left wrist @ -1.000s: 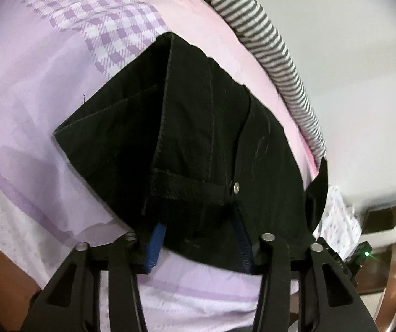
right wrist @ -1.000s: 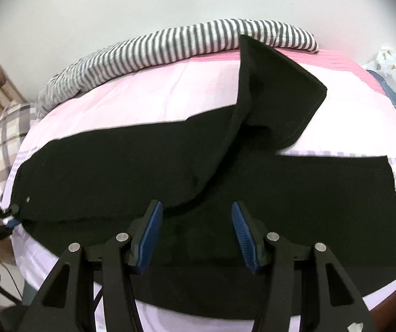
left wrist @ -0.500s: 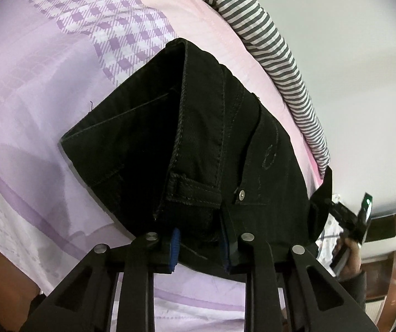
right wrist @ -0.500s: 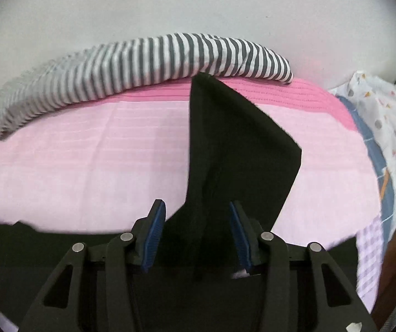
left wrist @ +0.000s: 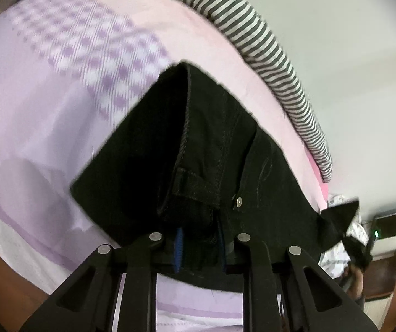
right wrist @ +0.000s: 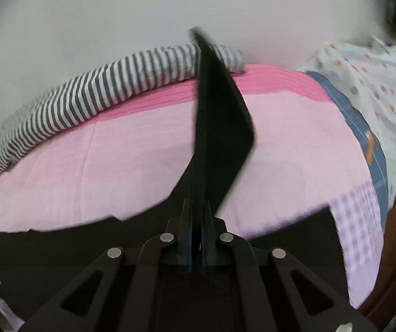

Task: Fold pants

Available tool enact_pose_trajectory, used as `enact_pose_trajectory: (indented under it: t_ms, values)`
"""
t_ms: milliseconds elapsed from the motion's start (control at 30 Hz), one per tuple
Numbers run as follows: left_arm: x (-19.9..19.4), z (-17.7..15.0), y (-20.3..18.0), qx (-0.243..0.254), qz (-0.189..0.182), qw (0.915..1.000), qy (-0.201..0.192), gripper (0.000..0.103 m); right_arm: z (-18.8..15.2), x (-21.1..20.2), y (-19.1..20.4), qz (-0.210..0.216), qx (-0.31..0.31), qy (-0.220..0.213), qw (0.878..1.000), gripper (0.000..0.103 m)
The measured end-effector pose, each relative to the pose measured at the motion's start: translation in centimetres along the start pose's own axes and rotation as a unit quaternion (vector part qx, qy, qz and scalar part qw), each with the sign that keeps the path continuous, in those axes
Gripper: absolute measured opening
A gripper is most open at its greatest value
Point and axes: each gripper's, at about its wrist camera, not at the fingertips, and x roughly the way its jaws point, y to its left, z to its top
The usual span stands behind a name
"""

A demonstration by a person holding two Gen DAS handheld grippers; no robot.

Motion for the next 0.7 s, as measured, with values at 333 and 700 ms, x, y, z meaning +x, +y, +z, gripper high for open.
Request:
enact_pose_trajectory:
  t_ms: [333, 700]
  values:
    - [-0.4, 1.1, -0.1, 0.072, 0.067, 0.9949, 0.023, 0.019, -11.1, -1.6, -5.5, 0.035, 0.082, 0.063, 0.994, 0.003]
    - [0.9, -0.8, 1.0, 0.102, 0.123, 0.9865, 0.037, 0.019, -15.0, 0.4, -7.1, 0.050, 0.112, 0.098, 0.988, 0.003]
